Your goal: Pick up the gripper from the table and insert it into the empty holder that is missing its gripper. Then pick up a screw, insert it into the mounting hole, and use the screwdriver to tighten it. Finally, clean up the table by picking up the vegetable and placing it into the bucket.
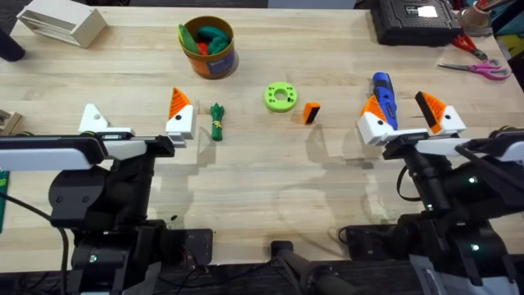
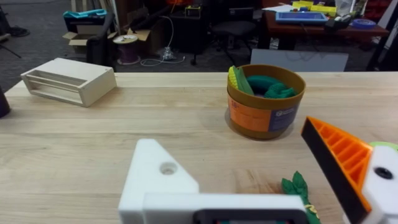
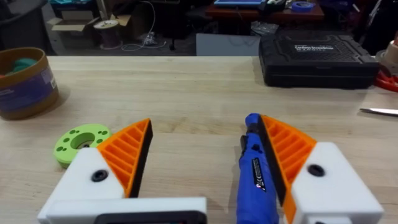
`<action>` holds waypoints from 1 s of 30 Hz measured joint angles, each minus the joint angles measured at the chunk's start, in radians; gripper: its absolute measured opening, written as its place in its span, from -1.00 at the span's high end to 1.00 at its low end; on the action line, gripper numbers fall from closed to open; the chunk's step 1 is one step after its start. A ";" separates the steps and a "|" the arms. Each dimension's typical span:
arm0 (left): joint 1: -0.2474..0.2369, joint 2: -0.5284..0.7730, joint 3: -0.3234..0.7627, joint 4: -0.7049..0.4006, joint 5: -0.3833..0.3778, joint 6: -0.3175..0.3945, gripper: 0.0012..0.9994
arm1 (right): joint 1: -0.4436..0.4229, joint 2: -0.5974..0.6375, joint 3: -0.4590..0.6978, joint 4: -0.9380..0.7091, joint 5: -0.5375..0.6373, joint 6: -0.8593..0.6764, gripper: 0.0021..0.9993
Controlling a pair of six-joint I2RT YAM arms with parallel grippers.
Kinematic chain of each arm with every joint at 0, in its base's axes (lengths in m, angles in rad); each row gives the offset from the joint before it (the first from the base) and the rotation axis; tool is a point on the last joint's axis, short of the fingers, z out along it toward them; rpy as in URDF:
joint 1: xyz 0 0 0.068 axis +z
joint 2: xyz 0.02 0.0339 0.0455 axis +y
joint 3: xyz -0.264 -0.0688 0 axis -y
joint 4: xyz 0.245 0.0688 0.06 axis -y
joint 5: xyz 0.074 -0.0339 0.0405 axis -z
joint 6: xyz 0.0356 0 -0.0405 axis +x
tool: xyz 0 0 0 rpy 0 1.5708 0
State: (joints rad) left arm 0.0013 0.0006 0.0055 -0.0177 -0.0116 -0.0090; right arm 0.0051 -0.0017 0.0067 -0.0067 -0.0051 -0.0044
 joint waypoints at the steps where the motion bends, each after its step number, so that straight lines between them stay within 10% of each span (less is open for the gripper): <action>1: 0.000 0.000 0.000 0.000 0.000 0.000 -0.97 | 0.000 0.000 0.000 0.000 0.000 0.000 -0.98; 21: -0.003 0.000 0.020 0.043 -0.001 0.000 -0.97 | 0.000 0.000 0.020 -0.008 -0.010 0.004 -0.98; 30: -0.003 0.032 0.332 -0.171 -0.002 -0.006 -0.97 | 0.000 0.030 0.341 -0.167 -0.015 0.008 -0.98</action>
State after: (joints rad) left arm -0.0013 0.0330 0.3372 -0.1889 -0.0136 -0.0154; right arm 0.0051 0.0280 0.3475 -0.1740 -0.0204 0.0040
